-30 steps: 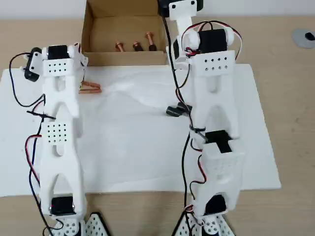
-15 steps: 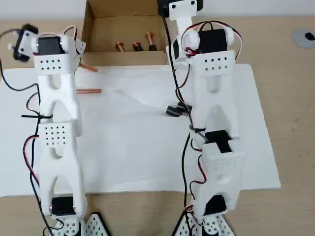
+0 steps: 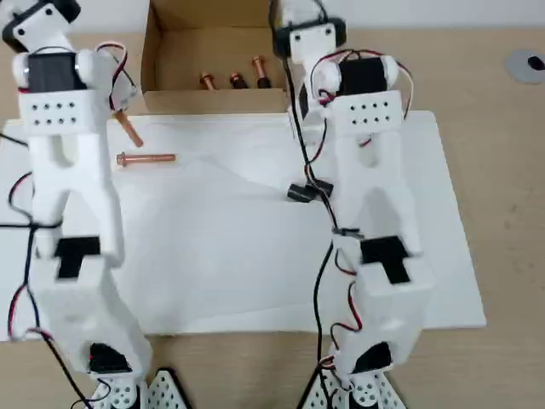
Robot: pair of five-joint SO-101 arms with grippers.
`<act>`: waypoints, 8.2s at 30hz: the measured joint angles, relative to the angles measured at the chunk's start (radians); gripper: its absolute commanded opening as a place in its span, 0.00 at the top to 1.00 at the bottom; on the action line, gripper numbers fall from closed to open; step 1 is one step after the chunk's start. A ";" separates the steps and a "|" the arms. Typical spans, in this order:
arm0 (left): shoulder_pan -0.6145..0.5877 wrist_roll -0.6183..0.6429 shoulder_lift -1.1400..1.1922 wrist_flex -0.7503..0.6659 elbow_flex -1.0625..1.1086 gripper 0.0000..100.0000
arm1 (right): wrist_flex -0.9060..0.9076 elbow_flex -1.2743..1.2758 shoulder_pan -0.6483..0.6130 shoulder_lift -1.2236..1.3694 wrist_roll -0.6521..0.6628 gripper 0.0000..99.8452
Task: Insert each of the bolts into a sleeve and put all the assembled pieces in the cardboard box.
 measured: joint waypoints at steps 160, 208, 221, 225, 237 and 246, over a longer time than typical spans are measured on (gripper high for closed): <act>0.121 -0.222 -1.961 -0.902 1.640 0.99 | -1.152 1.628 -0.575 -1.537 -0.184 0.99; 0.505 -0.218 -1.692 -0.672 1.430 0.99 | -1.452 1.907 -0.675 -1.633 -0.066 0.99; 0.451 -0.267 -1.692 -0.672 1.430 0.99 | -1.452 1.907 -0.675 -1.633 -0.066 0.99; 0.445 -0.267 -1.694 -0.674 1.432 0.99 | -1.452 1.907 -0.675 -1.633 -0.066 0.99; 0.440 -0.267 -1.694 -0.698 1.488 0.99 | -1.452 1.909 -0.674 -1.633 -0.066 0.99; 0.440 -0.267 -1.689 -0.738 1.488 0.99 | -1.452 1.909 -0.674 -1.633 -0.066 0.99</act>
